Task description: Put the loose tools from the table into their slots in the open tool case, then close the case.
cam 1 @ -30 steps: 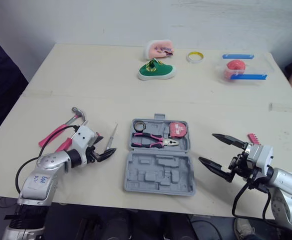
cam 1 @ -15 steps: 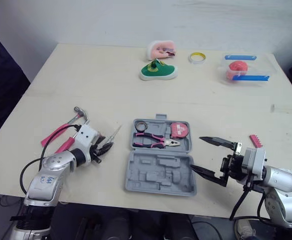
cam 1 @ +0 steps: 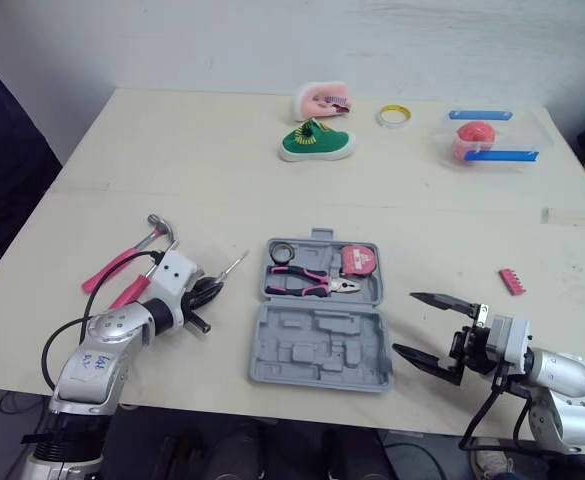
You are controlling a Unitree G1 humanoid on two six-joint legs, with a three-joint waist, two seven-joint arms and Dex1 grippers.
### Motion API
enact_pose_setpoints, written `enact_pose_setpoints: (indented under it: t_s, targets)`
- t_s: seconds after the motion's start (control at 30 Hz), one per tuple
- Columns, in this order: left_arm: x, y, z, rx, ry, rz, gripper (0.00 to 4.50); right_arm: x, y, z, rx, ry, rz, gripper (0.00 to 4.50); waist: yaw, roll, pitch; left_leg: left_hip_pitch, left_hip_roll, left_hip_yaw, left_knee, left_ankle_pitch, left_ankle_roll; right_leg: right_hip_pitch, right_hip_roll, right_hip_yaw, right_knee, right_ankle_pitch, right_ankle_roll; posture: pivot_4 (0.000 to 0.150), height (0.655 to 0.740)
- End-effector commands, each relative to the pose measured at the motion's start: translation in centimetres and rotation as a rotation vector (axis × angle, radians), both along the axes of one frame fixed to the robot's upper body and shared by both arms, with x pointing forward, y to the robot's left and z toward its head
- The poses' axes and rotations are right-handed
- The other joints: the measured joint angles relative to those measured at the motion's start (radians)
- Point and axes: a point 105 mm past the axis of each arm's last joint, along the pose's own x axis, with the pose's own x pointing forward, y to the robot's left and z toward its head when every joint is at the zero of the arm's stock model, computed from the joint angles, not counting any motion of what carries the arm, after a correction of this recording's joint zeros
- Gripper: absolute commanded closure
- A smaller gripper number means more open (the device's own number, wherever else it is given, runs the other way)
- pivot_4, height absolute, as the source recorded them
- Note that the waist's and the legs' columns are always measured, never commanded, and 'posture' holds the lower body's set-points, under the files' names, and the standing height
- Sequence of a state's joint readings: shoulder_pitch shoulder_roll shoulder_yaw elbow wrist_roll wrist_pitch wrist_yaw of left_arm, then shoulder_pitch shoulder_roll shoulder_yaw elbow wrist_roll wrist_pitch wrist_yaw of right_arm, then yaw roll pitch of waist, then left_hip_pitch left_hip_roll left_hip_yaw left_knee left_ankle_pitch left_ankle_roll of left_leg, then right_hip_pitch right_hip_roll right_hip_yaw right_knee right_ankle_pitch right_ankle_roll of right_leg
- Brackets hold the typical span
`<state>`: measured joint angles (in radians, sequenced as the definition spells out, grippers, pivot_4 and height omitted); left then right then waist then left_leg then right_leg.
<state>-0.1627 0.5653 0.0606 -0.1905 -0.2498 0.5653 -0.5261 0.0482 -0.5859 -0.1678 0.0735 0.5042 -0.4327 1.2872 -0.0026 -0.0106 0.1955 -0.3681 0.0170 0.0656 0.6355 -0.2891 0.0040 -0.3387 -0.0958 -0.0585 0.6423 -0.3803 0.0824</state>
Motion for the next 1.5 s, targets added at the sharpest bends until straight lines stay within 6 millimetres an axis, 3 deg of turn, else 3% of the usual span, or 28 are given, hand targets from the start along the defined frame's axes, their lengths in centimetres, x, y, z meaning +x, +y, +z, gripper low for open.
enact_pose_setpoints:
  t_s: [0.03,0.17,0.23,0.47,0.67,0.8,0.9,1.13,1.5]
  targets:
    - [-0.5,-1.3,2.0,-0.039,-0.082,-0.152,4.46,-0.4,-0.7,0.8,-0.001,-0.048,-0.012,0.0,0.0,0.0,0.0,0.0,0.0,0.0,0.0,0.0,0.0,0.0,0.0,0.0,0.0,0.0,0.0,0.15,0.74]
    - [-2.6,-2.8,6.0,0.018,-0.178,-0.478,4.46,-1.4,-2.8,0.8,-0.043,-0.055,-0.069,0.0,0.002,-0.003,0.002,-0.003,0.0,-0.001,0.0,0.0,-0.001,-0.002,0.0,-0.001,-0.001,0.0,0.0,0.15,0.74]
    - [-3.1,-3.2,6.9,0.048,-0.194,-0.56,4.46,-1.8,-3.5,0.8,-0.065,-0.063,-0.086,0.0,0.003,-0.002,0.002,-0.003,0.0,-0.001,0.0,0.0,-0.001,-0.001,0.0,-0.002,-0.002,0.0,0.0,0.15,0.74]
    - [-3.6,-6.5,7.7,0.189,-0.19,-0.817,4.46,-2.6,-4.3,0.8,-0.064,-0.057,-0.099,0.0,0.0,-0.002,0.002,-0.002,0.0,-0.001,0.0,0.0,-0.001,0.001,0.001,-0.002,-0.004,0.0,0.0,0.15,0.74]
    - [-3.8,-9.0,6.4,0.303,-0.097,-0.969,4.46,-2.8,-3.6,0.9,-0.047,0.023,-0.071,0.0,0.001,-0.002,0.002,-0.002,0.0,-0.001,0.0,0.0,0.0,0.001,0.001,-0.001,-0.003,0.0,0.0,0.15,0.74]
    - [-2.1,-12.2,6.1,0.402,-0.138,-0.989,4.46,-2.7,-2.3,1.6,-0.052,0.012,-0.049,0.0,0.007,-0.003,0.002,-0.003,-0.001,-0.001,0.002,0.001,0.0,0.001,0.001,-0.001,-0.002,0.001,0.001,0.15,0.74]
    - [-1.8,-13.3,5.8,0.405,-0.115,-0.966,4.46,-2.7,-1.8,1.9,-0.056,0.01,-0.046,0.0,0.007,-0.003,0.002,-0.004,-0.001,-0.001,0.003,0.0,0.001,0.001,0.001,-0.001,-0.003,0.001,0.002,0.15,0.74]
    - [-1.9,-13.9,5.2,0.46,-0.088,-0.964,4.46,-2.3,-1.3,2.3,-0.054,0.01,-0.054,0.0,0.003,-0.003,0.002,-0.005,0.0,-0.001,0.004,0.002,0.001,0.0,0.002,-0.001,-0.003,0.001,0.002,0.15,0.74]
    - [-2.1,-13.2,3.9,0.539,-0.019,-0.918,4.46,-1.5,0.3,3.9,-0.054,-0.006,-0.055,0.0,0.003,-0.003,0.002,-0.006,0.0,-0.002,0.009,0.001,0.002,0.0,0.002,0.0,-0.001,0.001,0.002,0.15,0.74]
